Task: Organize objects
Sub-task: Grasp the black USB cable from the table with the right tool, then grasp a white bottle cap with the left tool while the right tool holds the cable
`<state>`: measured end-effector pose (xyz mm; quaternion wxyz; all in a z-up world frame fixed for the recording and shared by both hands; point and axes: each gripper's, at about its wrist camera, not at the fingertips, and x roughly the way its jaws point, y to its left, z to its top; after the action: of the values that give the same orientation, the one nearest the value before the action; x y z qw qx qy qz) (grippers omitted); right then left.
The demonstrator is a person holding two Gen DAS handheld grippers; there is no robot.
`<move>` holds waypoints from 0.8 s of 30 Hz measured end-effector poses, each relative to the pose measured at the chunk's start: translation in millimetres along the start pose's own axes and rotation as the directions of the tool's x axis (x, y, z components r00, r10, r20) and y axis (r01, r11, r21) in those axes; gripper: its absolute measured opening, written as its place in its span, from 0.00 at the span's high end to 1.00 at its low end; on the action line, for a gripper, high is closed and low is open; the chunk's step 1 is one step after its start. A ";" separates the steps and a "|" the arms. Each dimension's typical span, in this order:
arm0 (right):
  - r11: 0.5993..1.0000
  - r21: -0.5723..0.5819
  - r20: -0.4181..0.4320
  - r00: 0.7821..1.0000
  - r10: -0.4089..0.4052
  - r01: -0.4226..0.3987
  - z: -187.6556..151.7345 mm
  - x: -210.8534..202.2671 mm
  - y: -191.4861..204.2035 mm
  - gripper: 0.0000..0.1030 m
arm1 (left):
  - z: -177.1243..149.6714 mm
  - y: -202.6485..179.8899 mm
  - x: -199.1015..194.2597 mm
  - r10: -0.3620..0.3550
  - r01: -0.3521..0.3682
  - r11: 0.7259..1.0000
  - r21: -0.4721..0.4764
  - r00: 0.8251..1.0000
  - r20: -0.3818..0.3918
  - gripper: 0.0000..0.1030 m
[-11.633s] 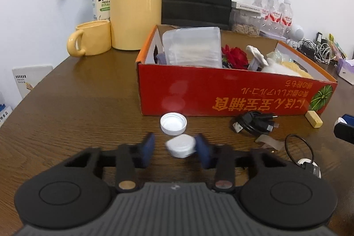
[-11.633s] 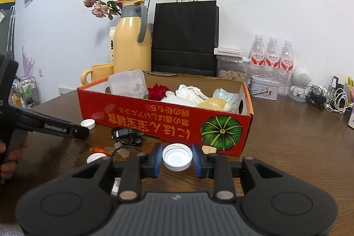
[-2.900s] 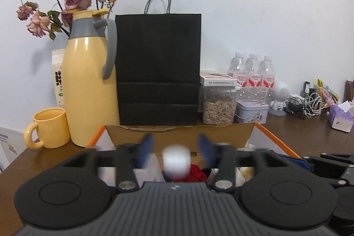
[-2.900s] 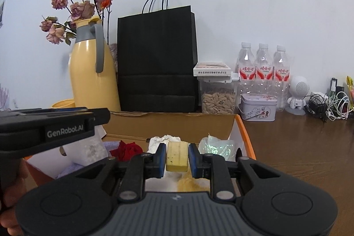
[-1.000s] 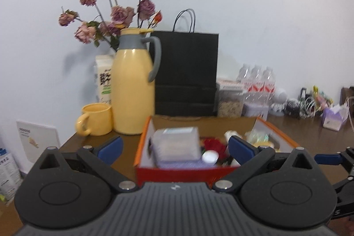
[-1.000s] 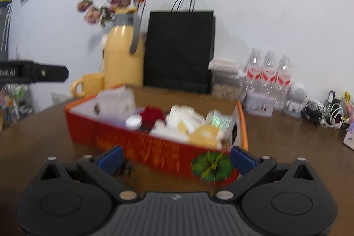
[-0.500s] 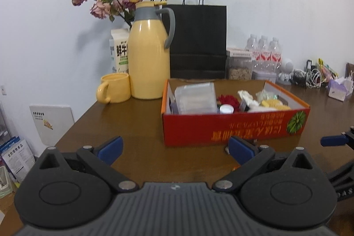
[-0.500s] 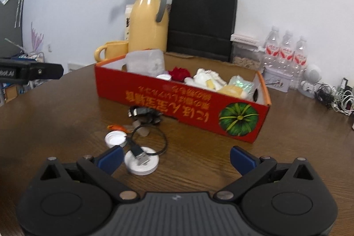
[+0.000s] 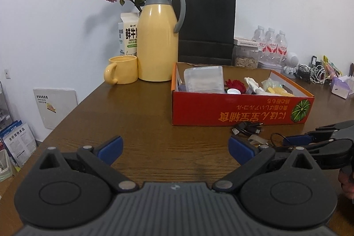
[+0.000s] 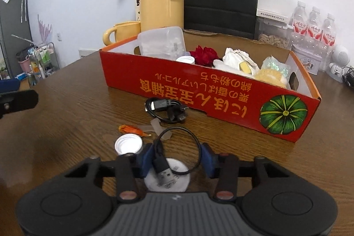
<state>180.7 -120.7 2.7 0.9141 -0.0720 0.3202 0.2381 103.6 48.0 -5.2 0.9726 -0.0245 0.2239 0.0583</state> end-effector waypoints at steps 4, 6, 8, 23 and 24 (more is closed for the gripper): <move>1.000 0.021 0.027 1.000 -0.002 0.002 -3.2 -9.8 -1.1 0.64 | -2.0 -8.6 5.7 -0.027 0.027 1.000 0.005 1.000 -0.013 0.00; 0.999 0.043 0.046 0.999 -0.007 0.005 -2.6 -15.3 -4.2 0.64 | -3.8 -15.7 8.6 -0.043 0.043 0.999 0.017 0.999 -0.022 0.00; 0.997 0.071 0.069 0.998 -0.008 0.003 -2.3 -22.0 -7.8 0.65 | -6.5 -23.8 12.2 -0.061 0.062 0.997 0.034 0.997 -0.036 0.00; 0.969 0.223 0.174 0.982 0.071 -0.109 -2.3 -50.6 -22.1 0.68 | -25.9 -100.4 29.1 -0.235 0.252 0.947 0.201 0.966 -0.104 0.00; 0.966 0.230 0.177 0.981 0.076 -0.116 -2.0 -51.0 -22.8 0.68 | -25.3 -102.5 30.3 -0.241 0.258 0.944 0.205 0.965 -0.105 0.00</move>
<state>155.8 -161.1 32.2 0.9270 0.0747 0.2723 0.2471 132.4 -52.5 -39.1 0.9594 0.0515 0.2618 -0.0909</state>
